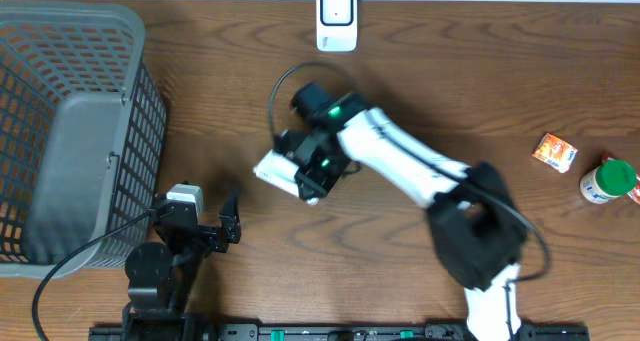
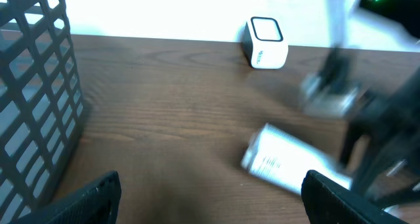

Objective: Scan the item barcode
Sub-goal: 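Carry the Panadol box up to the white scanner window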

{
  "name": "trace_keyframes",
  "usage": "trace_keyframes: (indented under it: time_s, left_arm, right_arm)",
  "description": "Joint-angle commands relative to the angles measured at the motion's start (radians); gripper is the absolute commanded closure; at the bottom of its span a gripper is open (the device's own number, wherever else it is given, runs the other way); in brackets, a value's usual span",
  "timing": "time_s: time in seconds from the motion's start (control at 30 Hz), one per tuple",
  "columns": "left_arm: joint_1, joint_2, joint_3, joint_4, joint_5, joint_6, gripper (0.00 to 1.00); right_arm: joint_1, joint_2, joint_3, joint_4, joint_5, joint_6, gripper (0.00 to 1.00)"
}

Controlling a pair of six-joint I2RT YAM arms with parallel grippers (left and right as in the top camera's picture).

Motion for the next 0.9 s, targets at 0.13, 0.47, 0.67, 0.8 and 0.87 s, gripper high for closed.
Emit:
trace_keyframes:
  time_s: [0.13,0.47,0.67,0.8,0.87]
  left_arm:
    - [0.002,-0.003,-0.001,0.0,0.012,-0.002,0.13]
    - [0.002,-0.003,-0.001,0.0,0.012,-0.002,0.13]
    - [0.002,-0.003,-0.001,0.0,0.012,-0.002,0.13]
    - [0.002,-0.003,-0.001,0.0,0.012,-0.002,0.13]
    - [0.002,-0.003,-0.001,0.0,0.012,-0.002,0.13]
  right_arm:
    - [-0.162,-0.127,0.003,-0.111,-0.456,-0.004,0.66]
    - [-0.229,-0.127,0.003,-0.176,-0.636,-0.078,0.64]
    - [-0.236,-0.127,0.003,-0.173,-0.612,-0.112,0.64]
    - [-0.236,-0.127,0.003,-0.093,-0.471,-0.119,0.7]
    - [-0.236,-0.127,0.003,-0.031,-0.407,-0.107,0.69]
